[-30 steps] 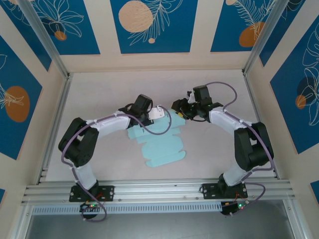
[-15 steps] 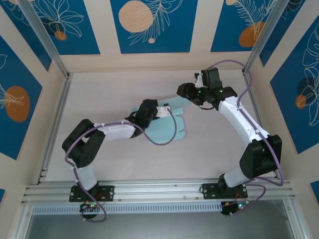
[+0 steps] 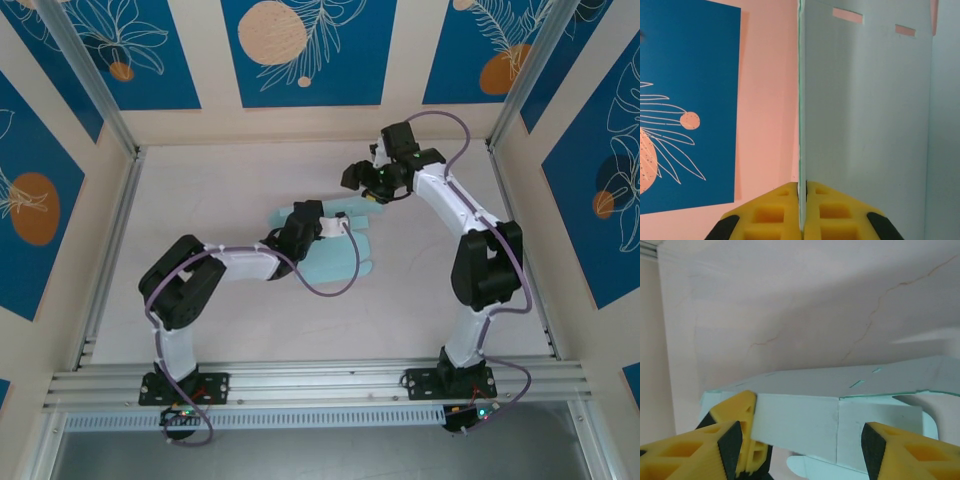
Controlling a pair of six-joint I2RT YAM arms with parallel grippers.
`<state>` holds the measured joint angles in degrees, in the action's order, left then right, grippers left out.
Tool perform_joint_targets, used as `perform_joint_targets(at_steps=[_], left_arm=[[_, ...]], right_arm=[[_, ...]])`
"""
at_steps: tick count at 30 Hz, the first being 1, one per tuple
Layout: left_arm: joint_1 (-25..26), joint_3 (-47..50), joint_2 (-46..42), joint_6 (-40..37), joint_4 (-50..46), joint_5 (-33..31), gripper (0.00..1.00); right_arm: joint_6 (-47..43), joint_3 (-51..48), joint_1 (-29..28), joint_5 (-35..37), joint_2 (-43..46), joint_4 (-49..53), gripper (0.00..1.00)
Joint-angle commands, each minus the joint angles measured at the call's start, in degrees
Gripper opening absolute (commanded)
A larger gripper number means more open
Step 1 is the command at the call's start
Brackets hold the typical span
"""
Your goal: Fold the paper box
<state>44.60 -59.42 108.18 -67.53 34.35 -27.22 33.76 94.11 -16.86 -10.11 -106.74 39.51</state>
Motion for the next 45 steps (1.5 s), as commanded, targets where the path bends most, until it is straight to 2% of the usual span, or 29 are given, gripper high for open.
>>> perform_joint_targets(at_steps=[1, 18, 24, 28, 33, 35, 38, 45], left_arm=[[0.7, -1.7, 1.5, -1.3, 3.4, -1.4, 0.04], [0.7, -1.9, 2.4, -0.9, 4.2, -2.3, 0.04], [0.9, -0.4, 3.2, -2.5, 7.1, -2.6, 0.04], [1.0, -0.4, 5.2, -4.5, 9.0, -3.4, 0.04], [1.0, -0.7, 7.2, -4.2, 9.4, -4.0, 0.04], [0.9, -0.8, 8.1, -4.4, 9.3, -4.0, 0.04], [0.9, -1.0, 8.8, -4.9, 8.8, -3.9, 0.04], [0.4, -1.6, 8.8, -4.6, 6.5, -2.7, 0.04]], right_arm=[[-1.2, 2.3, -0.4, -3.1, -2.0, 2.6, 0.66], [6.1, -9.5, -0.1, -8.3, -1.4, -7.7, 0.63], [7.4, -9.6, 0.0, -11.6, -2.7, -11.9, 0.57], [7.9, -8.4, -0.2, -11.5, -4.2, -11.8, 0.51], [8.0, -9.3, 0.0, -9.5, -4.5, -12.1, 0.38], [7.8, -10.1, 0.4, -9.3, -4.5, -12.2, 0.39], [6.8, -11.6, 0.6, -9.6, -3.1, -12.4, 0.47], [6.3, -17.5, 3.1, -6.9, 5.6, -12.7, 0.49]])
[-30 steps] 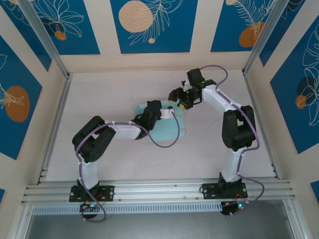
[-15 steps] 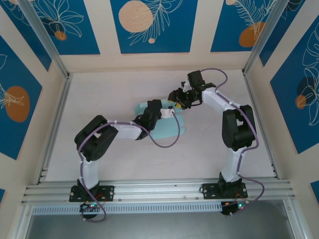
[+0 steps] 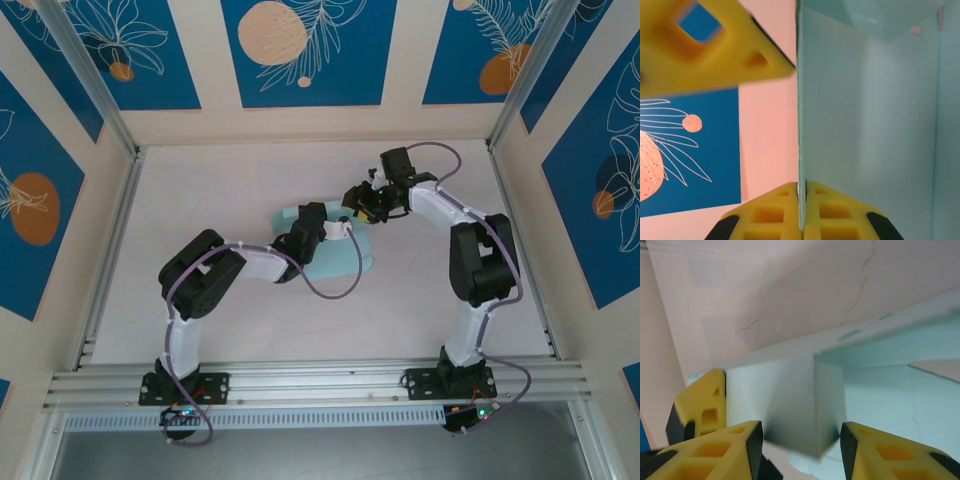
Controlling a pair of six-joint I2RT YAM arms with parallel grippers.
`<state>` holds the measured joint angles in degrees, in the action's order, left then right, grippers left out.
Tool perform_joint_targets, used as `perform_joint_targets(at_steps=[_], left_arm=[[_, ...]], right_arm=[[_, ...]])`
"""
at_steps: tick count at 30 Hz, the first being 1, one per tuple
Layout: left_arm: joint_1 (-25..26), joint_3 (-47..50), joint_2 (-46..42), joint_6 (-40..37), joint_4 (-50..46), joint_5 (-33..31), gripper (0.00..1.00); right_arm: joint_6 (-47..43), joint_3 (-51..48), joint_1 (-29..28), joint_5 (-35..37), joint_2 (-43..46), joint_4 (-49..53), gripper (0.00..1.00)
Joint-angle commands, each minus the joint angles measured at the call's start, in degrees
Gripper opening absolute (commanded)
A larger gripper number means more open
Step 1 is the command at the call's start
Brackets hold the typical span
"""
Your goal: Fold the paper box
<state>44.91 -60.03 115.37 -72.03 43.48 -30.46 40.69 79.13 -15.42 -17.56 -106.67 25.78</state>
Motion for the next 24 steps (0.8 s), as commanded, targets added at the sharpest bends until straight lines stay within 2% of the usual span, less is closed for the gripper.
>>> perform_joint_targets(at_steps=[1, 5, 10, 15, 18, 24], left_arm=[[0.0, -1.1, 1.6, -0.1, -2.7, 0.7, 0.04], [0.0, -1.0, 1.8, -0.2, -3.0, 1.0, 0.04], [-0.2, -1.3, 2.1, 0.0, -3.5, 1.3, 0.04], [-0.7, -2.4, 2.6, 0.5, -5.3, 1.5, 0.04], [-1.0, -2.9, 2.7, 1.1, -6.2, 1.5, 0.04], [-1.1, -3.3, 3.2, 0.7, -6.6, 1.3, 0.04]], right_arm=[[-0.2, -3.7, 2.5, 0.1, 6.8, 0.4, 0.50], [0.7, -8.7, 5.2, -0.6, 13.1, -1.5, 0.52], [1.4, -13.8, 6.9, 3.7, 16.8, -1.1, 0.50], [2.9, -17.3, 7.2, 1.6, 12.9, -4.9, 0.41], [3.3, -16.9, 6.5, 1.6, 9.4, -6.7, 0.40], [2.6, -12.2, 4.8, 5.9, 1.8, -5.9, 0.40]])
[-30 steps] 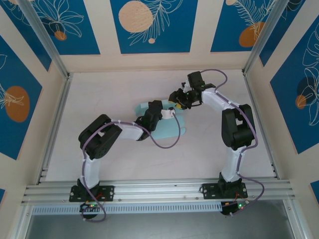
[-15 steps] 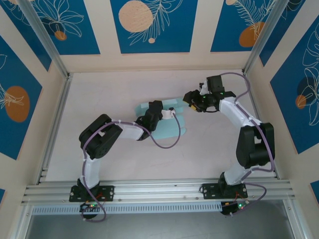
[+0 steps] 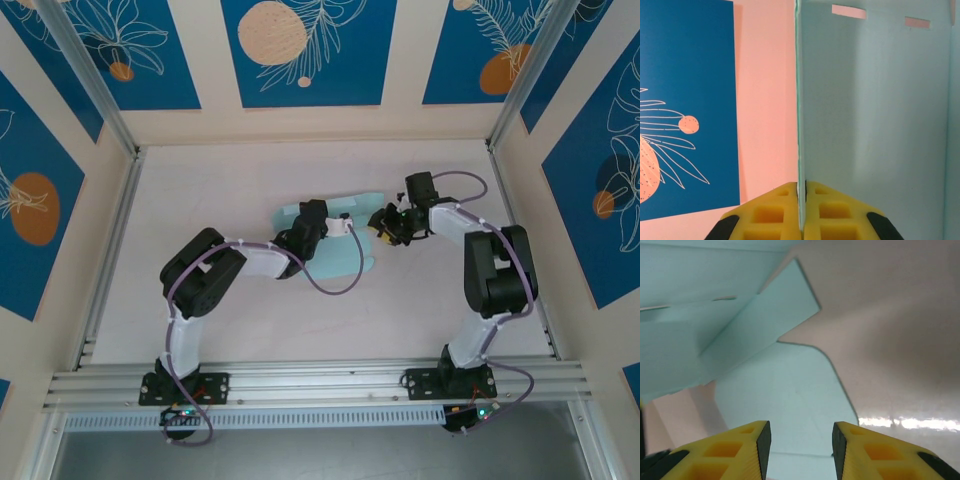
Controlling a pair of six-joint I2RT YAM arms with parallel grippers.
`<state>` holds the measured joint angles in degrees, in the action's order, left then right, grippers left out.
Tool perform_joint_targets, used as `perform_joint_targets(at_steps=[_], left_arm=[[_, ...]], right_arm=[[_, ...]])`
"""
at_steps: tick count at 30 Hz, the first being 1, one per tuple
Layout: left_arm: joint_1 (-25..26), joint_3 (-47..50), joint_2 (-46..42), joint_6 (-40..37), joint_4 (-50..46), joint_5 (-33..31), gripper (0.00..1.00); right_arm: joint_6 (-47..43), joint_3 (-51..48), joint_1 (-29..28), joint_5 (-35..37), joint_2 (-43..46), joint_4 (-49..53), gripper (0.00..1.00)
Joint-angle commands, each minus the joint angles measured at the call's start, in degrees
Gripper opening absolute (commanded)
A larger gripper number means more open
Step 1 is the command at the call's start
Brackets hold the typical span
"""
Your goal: Fold the paper box
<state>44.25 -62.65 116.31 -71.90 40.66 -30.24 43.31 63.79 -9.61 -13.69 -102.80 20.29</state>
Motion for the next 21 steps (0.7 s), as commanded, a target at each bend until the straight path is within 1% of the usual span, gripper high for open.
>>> perform_joint_targets(at_steps=[1, 5, 8, 18, 21], left_arm=[[-0.4, -0.7, 2.4, 0.5, -3.8, 0.9, 0.04], [-0.4, -0.5, 2.6, 0.4, -3.6, 0.4, 0.04], [-0.4, -0.2, 2.7, 0.3, -3.6, 0.2, 0.04], [-0.5, -0.2, 2.4, 0.1, -4.1, 0.2, 0.04], [-0.5, -0.3, 2.4, 0.0, -4.3, 0.2, 0.04]], right_arm=[[-0.2, 4.0, -1.4, 3.1, -3.2, 0.0, 0.40], [-1.4, 8.1, -3.3, 8.0, -6.8, 2.4, 0.40], [-1.4, 9.5, -3.9, 10.1, -8.6, 2.5, 0.40], [-0.4, 12.5, -4.1, 13.6, -13.1, 4.4, 0.40], [-0.4, 12.2, -4.1, 11.5, -14.1, 2.8, 0.40]])
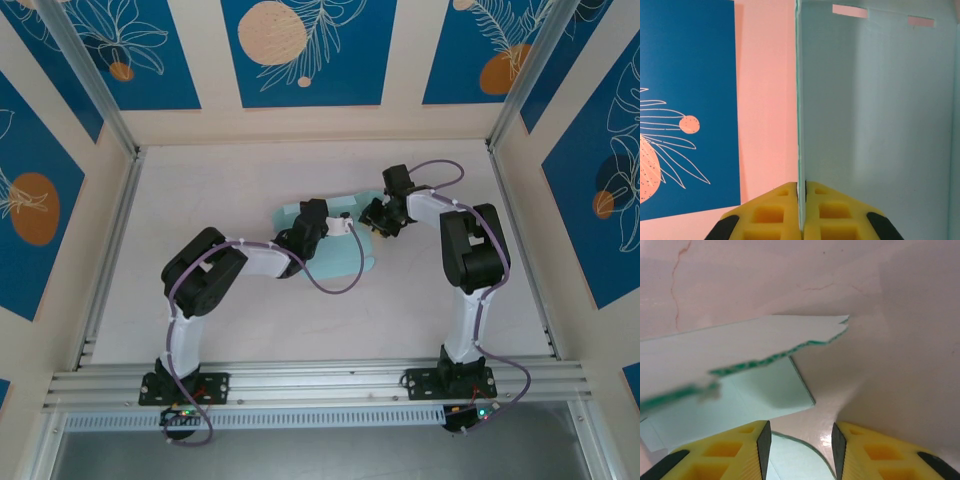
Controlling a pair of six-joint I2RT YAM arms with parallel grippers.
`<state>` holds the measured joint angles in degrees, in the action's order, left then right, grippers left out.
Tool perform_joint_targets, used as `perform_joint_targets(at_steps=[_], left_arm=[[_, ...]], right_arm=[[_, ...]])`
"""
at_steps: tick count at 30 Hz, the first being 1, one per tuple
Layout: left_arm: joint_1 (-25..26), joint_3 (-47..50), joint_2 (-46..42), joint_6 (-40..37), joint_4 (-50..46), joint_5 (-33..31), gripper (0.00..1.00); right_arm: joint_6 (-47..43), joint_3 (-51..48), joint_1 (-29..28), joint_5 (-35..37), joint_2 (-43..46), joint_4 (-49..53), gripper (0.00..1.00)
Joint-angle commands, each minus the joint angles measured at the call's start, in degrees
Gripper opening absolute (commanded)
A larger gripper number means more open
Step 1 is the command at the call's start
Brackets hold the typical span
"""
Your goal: Fold the paper box
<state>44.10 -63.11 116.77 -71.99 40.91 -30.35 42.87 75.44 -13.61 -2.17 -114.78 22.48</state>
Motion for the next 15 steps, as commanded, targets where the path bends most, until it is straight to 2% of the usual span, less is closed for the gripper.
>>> perform_joint_targets(at_steps=[1, 5, 15], left_arm=[[-0.4, 0.2, 2.0, 0.1, -4.5, 0.3, 0.04], [-0.3, 0.2, 2.3, 0.0, -4.7, 0.5, 0.04], [-0.3, 0.5, 2.4, -0.4, -4.5, 0.5, 0.04]], right_arm=[[0.1, 0.4, -0.1, -1.1, -2.3, -0.3, 0.40], [1.7, -1.2, 0.1, -6.0, -2.8, -5.8, 0.38], [3.9, -9.9, 1.9, -11.1, 2.8, -21.1, 0.35]])
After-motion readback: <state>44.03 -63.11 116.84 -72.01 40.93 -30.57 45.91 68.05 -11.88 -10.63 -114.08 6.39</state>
